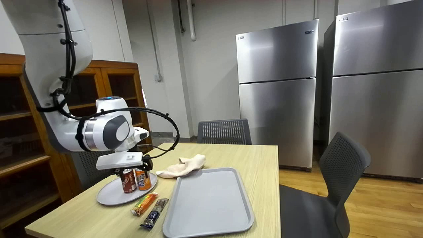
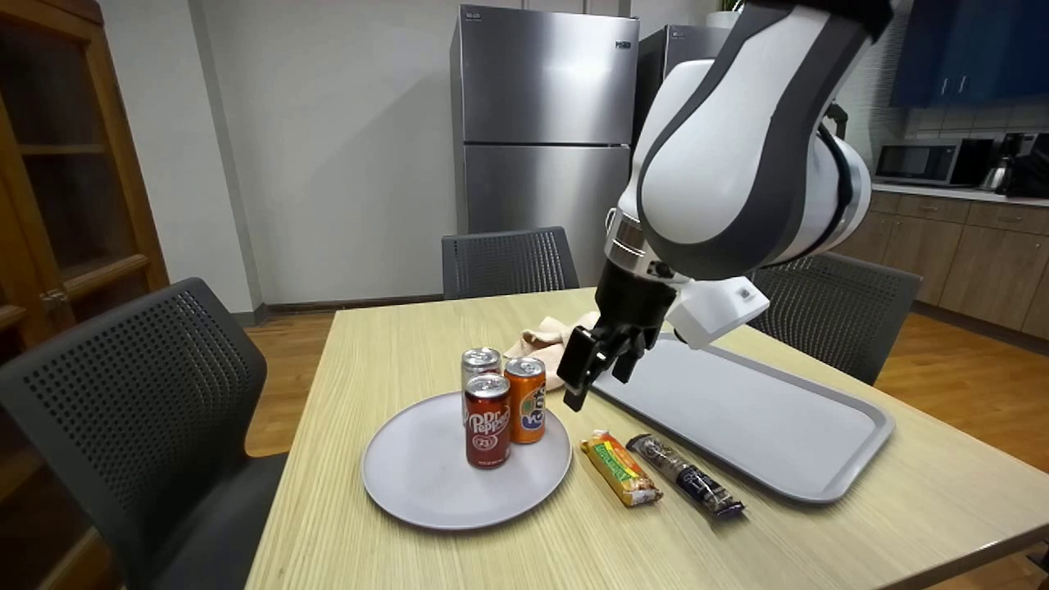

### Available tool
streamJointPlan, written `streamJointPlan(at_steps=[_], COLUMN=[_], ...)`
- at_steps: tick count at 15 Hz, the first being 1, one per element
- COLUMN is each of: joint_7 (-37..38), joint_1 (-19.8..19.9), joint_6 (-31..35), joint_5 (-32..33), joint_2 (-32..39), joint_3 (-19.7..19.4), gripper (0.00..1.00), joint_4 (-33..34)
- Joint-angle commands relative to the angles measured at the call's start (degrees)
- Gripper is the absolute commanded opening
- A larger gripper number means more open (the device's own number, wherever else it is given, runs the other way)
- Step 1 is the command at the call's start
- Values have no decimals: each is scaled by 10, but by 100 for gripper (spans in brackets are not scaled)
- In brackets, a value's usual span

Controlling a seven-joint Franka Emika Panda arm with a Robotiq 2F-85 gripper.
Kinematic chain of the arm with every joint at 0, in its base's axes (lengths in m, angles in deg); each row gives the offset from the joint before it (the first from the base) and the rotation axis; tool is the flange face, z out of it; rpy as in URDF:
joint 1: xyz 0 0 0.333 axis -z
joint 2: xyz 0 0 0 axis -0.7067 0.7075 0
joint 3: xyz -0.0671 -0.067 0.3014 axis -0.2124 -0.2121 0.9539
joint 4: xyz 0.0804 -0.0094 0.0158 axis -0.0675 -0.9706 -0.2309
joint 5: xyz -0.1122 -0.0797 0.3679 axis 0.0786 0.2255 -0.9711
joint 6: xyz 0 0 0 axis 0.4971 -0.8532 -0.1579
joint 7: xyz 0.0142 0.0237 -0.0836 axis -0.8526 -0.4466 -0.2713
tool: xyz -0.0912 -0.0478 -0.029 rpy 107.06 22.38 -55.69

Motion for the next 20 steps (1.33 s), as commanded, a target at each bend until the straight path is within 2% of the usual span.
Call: streamJointPlan(at_steps=[1,4,6,7,16,20], joint_7=[50,73,78,83,105,93], joint_1=[-44,-93,-113,-107,-156,-160], joint_6=[-27,-39,-53,-61,-99,-118], joint_5=[27,39,43,56,154,181], joint_2=[-1,12,24,30,91,117], joint_3=[-39,-79,-92,-85,-137,-142], gripper=[100,100,100,100,100,100], joint_4=[32,61,79,87,170,203])
